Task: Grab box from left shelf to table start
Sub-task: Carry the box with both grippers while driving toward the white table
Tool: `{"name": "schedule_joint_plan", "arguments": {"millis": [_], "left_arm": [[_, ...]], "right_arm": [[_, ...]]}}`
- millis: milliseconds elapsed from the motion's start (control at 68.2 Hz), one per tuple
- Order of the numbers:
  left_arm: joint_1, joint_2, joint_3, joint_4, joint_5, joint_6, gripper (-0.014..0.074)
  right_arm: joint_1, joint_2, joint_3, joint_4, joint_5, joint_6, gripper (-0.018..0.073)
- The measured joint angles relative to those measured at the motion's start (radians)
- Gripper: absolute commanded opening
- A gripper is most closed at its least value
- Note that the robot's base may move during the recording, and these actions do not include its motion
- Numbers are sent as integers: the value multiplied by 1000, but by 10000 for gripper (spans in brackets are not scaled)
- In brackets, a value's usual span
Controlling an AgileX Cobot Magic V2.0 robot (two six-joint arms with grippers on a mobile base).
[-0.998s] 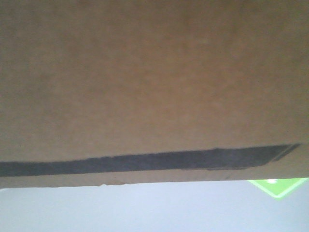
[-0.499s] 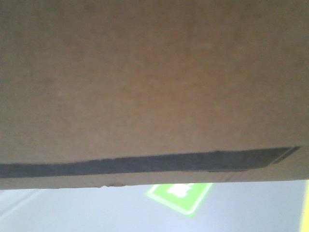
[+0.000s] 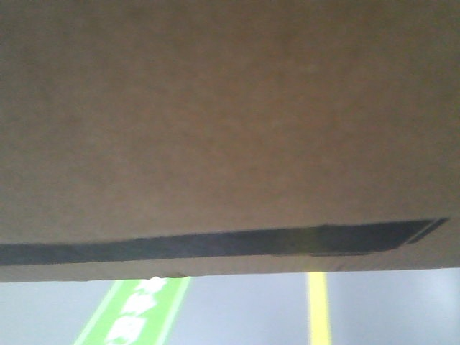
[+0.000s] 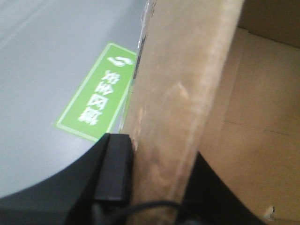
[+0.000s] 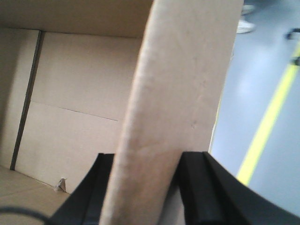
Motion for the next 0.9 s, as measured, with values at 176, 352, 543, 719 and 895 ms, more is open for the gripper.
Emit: {"name": "schedule_joint_plan", "arguments": {"millis": [176, 352, 543, 719, 895], "left_arm": [[0, 0, 0, 0, 0, 0, -93], [0, 0, 0, 0, 0, 0, -93], [0, 0, 0, 0, 0, 0, -93], [0, 0, 0, 0, 0, 0, -93], [0, 0, 0, 0, 0, 0, -93]], "right_arm": [[0, 0, 0, 0, 0, 0, 60], [0, 0, 0, 0, 0, 0, 60], [0, 0, 0, 0, 0, 0, 60], [0, 0, 0, 0, 0, 0, 60], [0, 0, 0, 0, 0, 0, 60]]}}
